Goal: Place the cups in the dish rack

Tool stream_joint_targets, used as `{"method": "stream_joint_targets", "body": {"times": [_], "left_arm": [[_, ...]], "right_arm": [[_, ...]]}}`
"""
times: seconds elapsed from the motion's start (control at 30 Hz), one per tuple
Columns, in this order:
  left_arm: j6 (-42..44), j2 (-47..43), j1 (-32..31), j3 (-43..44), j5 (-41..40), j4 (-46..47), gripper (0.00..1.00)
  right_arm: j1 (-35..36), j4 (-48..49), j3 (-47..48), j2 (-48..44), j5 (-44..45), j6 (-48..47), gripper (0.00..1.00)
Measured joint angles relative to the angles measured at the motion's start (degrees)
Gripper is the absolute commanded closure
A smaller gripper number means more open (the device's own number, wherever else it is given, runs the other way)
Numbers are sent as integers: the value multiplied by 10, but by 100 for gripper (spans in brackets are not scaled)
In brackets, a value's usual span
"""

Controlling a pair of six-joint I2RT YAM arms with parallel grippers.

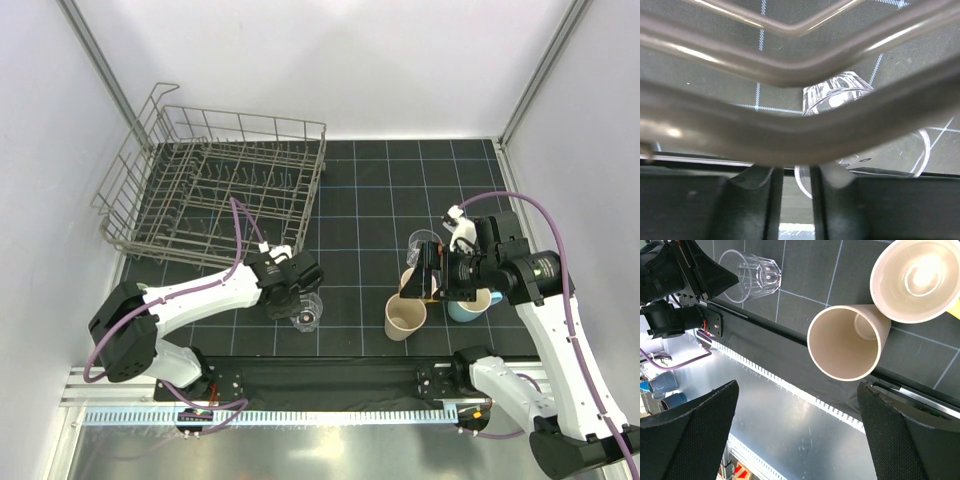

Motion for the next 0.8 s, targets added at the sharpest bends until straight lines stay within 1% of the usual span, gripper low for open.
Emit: {"method": "stream_joint_targets", "body": {"times": [0.07,0.1,0.23,0.6,0.7,0.8], "left_arm": [[0,0,0,0,0,3,84],[0,0,0,-1,0,5,89],[0,1,0,-1,1,12,100],[7,-1,-3,-1,10,19,100],[14,-17,-3,-1,21,21,100],[19,-54,-3,-7,39,39,100]], "right_arm": [[2,0,0,-1,0,0,0],[3,0,0,-1,0,0,0],[7,0,0,0,-1,0,0],[19,0,0,11,-2,0,0],[21,1,0,16,-3,0,0],[24,2,1,23,-5,0,0]]}}
